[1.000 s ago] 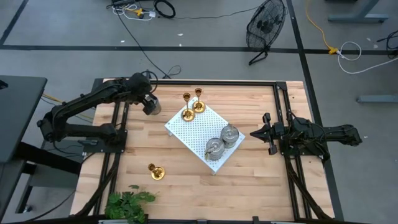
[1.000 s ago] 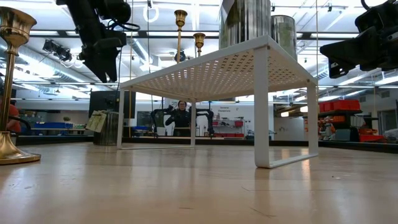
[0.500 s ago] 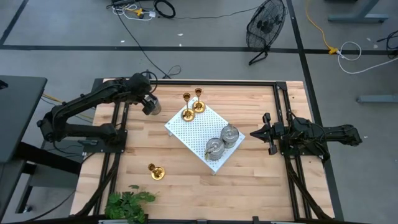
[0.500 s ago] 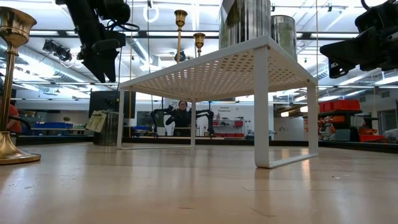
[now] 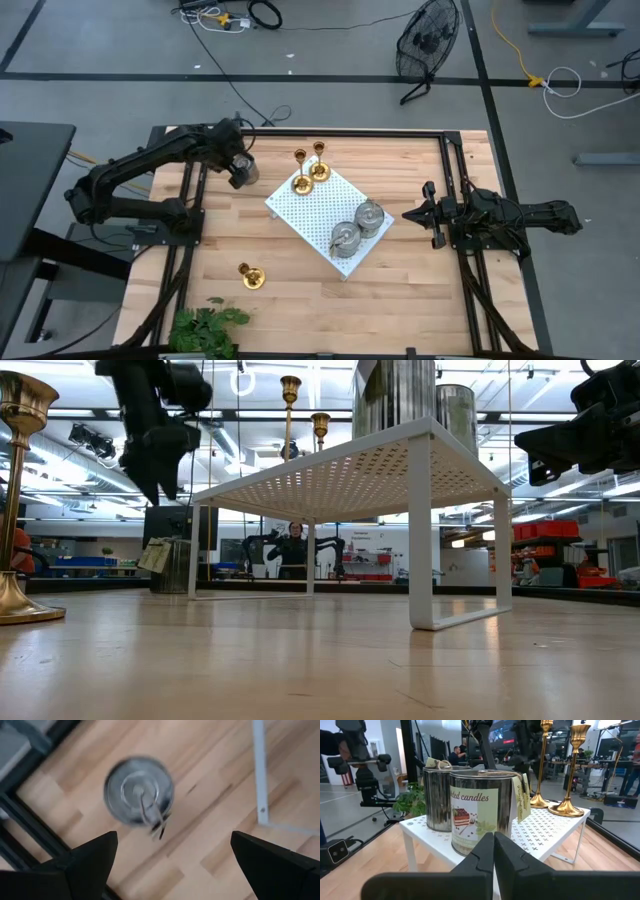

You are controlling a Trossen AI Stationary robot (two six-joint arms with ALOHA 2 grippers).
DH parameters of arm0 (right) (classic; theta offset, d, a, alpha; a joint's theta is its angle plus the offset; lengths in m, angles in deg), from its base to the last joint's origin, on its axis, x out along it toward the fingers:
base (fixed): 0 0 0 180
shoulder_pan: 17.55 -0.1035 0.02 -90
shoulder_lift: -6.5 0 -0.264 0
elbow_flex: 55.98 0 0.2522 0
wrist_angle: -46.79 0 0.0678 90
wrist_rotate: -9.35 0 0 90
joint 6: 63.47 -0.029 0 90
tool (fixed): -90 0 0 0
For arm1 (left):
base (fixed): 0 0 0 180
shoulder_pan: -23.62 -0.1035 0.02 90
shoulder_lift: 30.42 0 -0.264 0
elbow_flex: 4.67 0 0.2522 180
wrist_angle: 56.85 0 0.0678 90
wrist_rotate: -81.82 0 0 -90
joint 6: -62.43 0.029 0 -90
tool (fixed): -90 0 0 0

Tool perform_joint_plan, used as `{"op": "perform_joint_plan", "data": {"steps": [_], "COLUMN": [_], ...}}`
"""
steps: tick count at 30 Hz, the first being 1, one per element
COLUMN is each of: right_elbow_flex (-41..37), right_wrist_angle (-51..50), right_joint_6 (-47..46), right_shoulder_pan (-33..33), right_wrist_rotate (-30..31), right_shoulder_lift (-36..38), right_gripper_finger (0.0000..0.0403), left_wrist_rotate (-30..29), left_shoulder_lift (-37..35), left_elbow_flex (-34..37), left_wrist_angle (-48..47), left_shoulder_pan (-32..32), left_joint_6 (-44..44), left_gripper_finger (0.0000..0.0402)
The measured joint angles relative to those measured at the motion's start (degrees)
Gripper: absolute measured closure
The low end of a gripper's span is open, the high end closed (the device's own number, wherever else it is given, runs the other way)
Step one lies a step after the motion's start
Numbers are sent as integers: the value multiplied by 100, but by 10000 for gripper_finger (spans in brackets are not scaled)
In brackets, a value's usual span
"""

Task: Pick & Place candle stick holders
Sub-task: Put the scented candle on the shelf

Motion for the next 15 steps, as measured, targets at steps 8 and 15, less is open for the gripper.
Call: {"op": "perform_joint_plan", "data": {"steps": [8,15], "right_elbow_flex": [0,0], "right_wrist_angle": [-2,-2], "right_joint_6": [-2,0], "right_shoulder_pan": [0,0], "right_wrist_rotate": [-1,-1], "right_shoulder_lift": [0,0], "right_gripper_finger": [387,387], "left_wrist_rotate": [158,159], "left_shoulder_lift": [586,821], "left_elbow_flex": [2,2], "left_wrist_angle": [-93,125], "left_shoulder_pan": [-396,-693], "left_joint_6": [199,522], "left_gripper_finger": [2,2]}}
